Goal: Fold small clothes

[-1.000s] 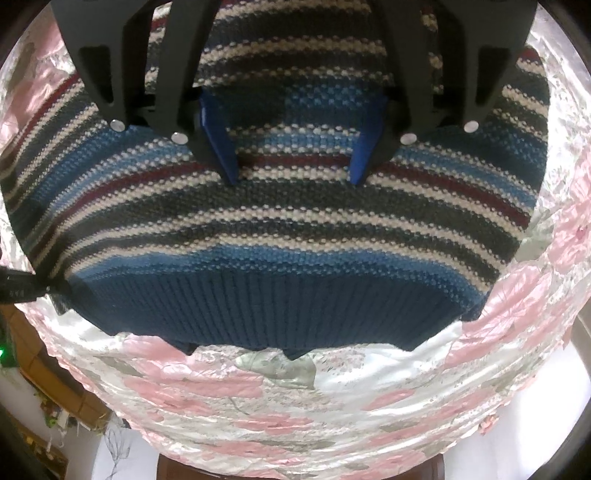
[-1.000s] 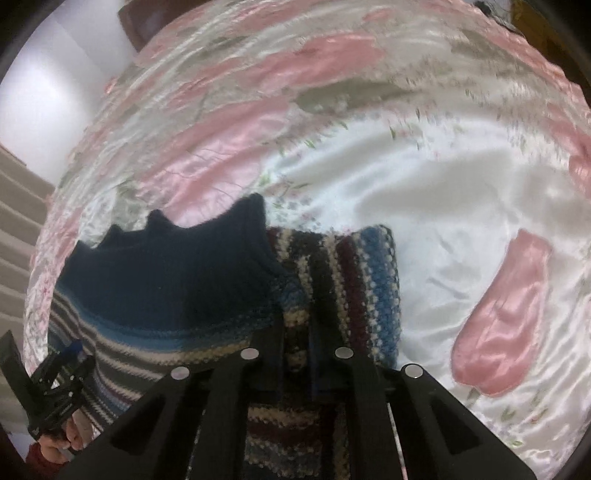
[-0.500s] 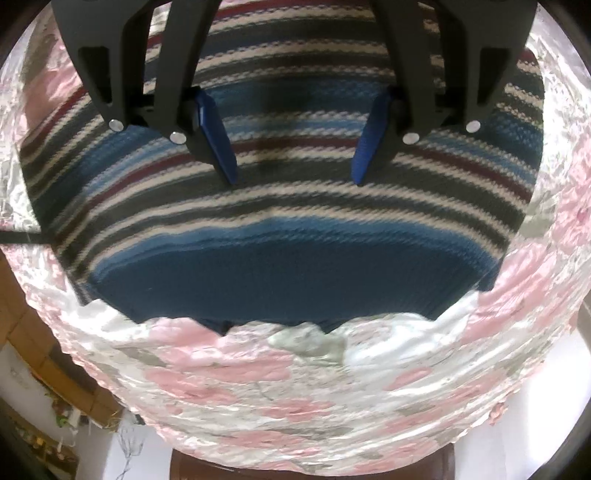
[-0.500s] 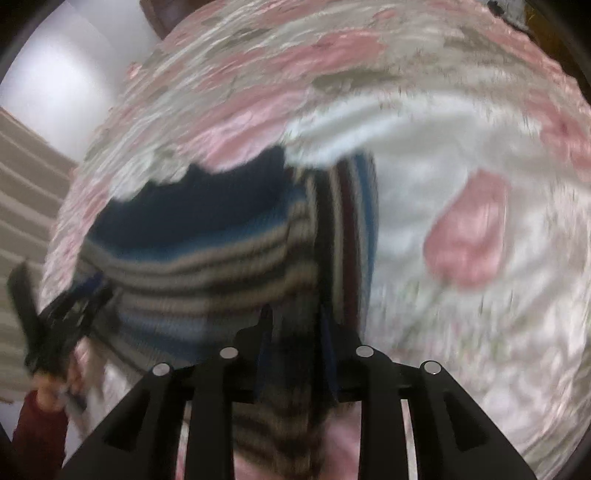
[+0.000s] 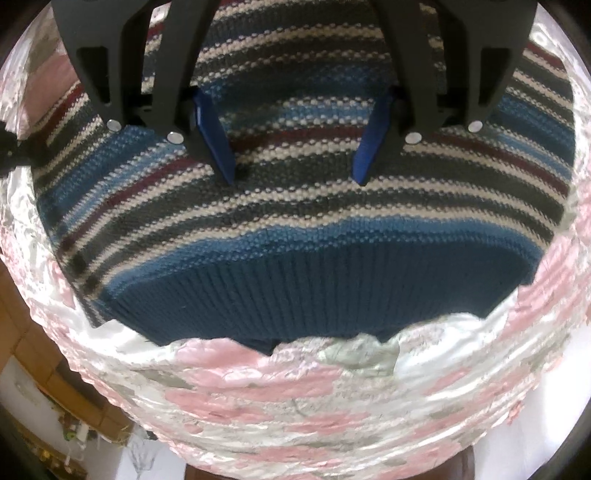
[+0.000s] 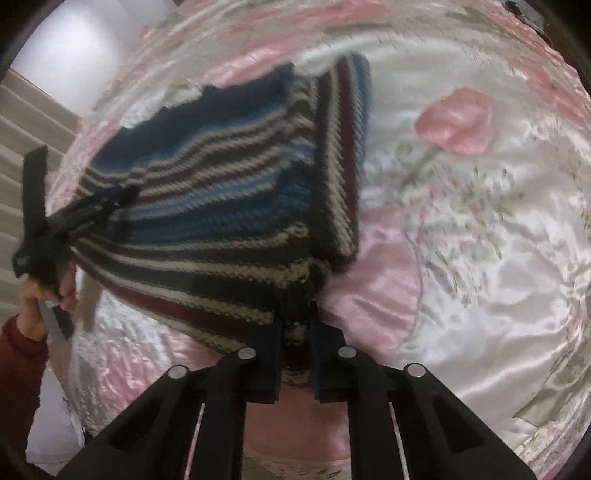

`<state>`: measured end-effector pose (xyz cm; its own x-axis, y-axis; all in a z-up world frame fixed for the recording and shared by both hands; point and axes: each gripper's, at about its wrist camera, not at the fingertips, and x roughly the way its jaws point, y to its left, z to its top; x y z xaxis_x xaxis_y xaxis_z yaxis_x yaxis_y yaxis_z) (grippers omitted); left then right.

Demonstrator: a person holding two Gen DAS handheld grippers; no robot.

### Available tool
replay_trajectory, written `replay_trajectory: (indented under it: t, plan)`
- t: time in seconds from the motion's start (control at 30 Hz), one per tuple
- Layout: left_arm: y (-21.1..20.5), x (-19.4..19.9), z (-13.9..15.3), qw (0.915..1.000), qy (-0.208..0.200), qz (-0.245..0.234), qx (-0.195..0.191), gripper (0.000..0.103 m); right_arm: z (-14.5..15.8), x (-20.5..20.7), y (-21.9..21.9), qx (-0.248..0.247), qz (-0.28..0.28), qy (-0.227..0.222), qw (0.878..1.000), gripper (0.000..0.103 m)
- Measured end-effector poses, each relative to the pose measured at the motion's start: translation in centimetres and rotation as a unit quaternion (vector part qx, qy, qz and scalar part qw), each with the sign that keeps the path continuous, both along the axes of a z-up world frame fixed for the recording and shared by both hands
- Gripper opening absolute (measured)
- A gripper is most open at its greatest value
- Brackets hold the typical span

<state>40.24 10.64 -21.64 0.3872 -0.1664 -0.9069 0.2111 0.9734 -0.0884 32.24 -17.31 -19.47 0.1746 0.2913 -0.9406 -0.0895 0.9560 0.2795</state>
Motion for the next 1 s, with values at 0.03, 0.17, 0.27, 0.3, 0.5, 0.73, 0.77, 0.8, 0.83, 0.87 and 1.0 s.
replay_trajectory:
  t: [0.03, 0.17, 0.27, 0.3, 0.5, 0.73, 0.77, 0.8, 0.83, 0.87, 1.0]
  plan:
    - [0.2, 0.0, -0.3, 1.0, 0.001, 0.002, 0.001, 0.07, -0.4, -0.1, -0.2, 0.003, -0.003, 0.004, 1.0, 0.012]
    - [0.5, 0.0, -0.5, 1.0, 0.001, 0.005, -0.003, 0.07, 0.6, 0.1, -1.3, 0.047, -0.021, 0.004, 0.999, 0.024]
    - [0.6, -0.2, 0.0, 1.0, -0.001, 0.007, -0.005, 0.07, 2.2, 0.6, -1.9, 0.049, -0.032, -0.017, 0.998, 0.049]
    - [0.5, -0.3, 0.1, 1.0, -0.005, 0.005, -0.003, 0.07, 3.0, 1.0, -2.1, 0.043, -0.037, -0.031, 0.998, 0.063]
    - [0.1, -0.3, 0.4, 1.0, -0.007, 0.002, -0.003, 0.07, 3.3, 4.2, -2.0, 0.021, -0.052, -0.038, 0.998, 0.076]
    - [0.6, 0.0, 0.7, 0.9999, -0.012, 0.01, -0.008, 0.071, 0.4, 5.8, -2.5, 0.048, -0.078, -0.006, 0.996, 0.077]
    - [0.8, 0.0, 0.7, 0.9998, -0.012, 0.011, -0.008, 0.071, -0.1, 6.1, -2.2, 0.051, -0.079, -0.002, 0.996, 0.075]
    - [0.9, 0.0, 0.7, 0.9998, -0.012, 0.013, -0.007, 0.071, -0.5, 6.1, -2.3, 0.051, -0.083, 0.0, 0.995, 0.073]
    - [1.0, 0.0, 0.7, 0.9998, -0.013, 0.013, -0.006, 0.071, -0.8, 6.0, -2.2, 0.052, -0.086, 0.0, 0.995, 0.072]
    - [1.0, 0.0, 0.6, 0.9998, -0.014, 0.013, -0.005, 0.071, -1.1, 6.0, -2.2, 0.055, -0.087, 0.0, 0.995, 0.068]
    - [1.2, 0.0, 0.5, 0.9998, -0.013, 0.013, -0.003, 0.071, -1.3, 5.9, -2.3, 0.08, -0.086, 0.006, 0.993, 0.041]
